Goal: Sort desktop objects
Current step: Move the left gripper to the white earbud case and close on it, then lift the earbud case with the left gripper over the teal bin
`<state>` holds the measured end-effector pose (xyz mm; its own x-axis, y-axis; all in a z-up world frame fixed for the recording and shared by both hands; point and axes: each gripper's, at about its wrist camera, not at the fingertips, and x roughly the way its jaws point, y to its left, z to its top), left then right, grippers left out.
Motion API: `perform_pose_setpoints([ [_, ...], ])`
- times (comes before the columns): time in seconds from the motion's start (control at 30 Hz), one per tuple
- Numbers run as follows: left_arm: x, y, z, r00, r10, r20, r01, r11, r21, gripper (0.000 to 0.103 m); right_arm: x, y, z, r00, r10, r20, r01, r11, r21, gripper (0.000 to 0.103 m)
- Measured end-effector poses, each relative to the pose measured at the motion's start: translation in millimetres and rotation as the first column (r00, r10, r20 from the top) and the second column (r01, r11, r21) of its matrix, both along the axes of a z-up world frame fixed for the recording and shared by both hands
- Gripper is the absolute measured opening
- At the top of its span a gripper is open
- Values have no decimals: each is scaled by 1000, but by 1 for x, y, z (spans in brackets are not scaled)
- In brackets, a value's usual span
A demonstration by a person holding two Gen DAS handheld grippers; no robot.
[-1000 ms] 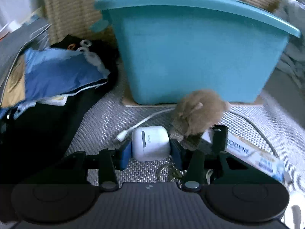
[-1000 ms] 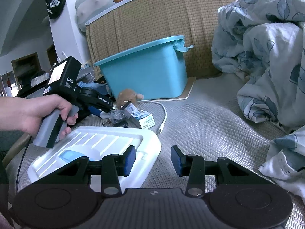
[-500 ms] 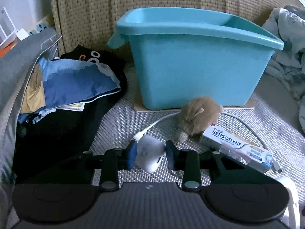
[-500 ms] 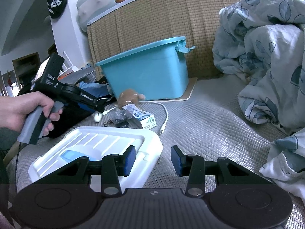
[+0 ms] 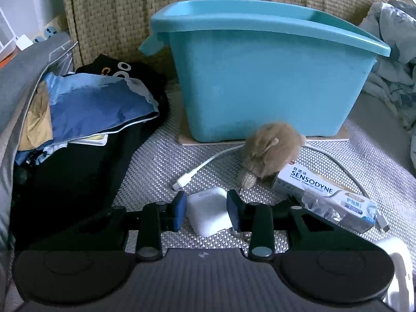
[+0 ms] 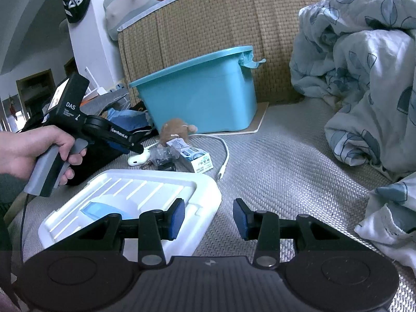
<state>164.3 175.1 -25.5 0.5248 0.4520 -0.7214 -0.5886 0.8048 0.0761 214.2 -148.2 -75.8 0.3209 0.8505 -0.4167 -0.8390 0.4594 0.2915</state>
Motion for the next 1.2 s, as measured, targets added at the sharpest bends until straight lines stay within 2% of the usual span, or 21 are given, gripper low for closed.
perform_pose_setpoints([
  [0.1,2,0,-3,1000,23,12,-23,1000,-6,43,-1,0,0,1000,4,-1,-4,1000,-4,46],
  [0.27,6,-5,-7,1000,-4,-21,5,999,40,46,-1,0,-1,1000,5,-8,-5,1000,-5,46],
  [0.47,7,-3,-9,1000,18,-21,-18,999,33,47,-1,0,0,1000,2,-6,-2,1000,-4,46],
  [0.6,10,2,-15,998,41,-48,-41,999,0,50,-1,0,0,1000,1,-7,-1,1000,-4,46],
  [0.73,6,0,-18,998,69,-12,-70,997,-28,47,-2,0,1,1000,2,-6,-2,1000,-5,46],
  [0.9,5,-7,-15,998,50,-32,-49,999,21,47,-2,1,0,1000,7,-2,-7,1000,-5,46],
  [1.2,-5,-12,12,999,38,0,-38,997,68,47,0,-1,1,1000,3,-4,-3,1000,2,46],
])
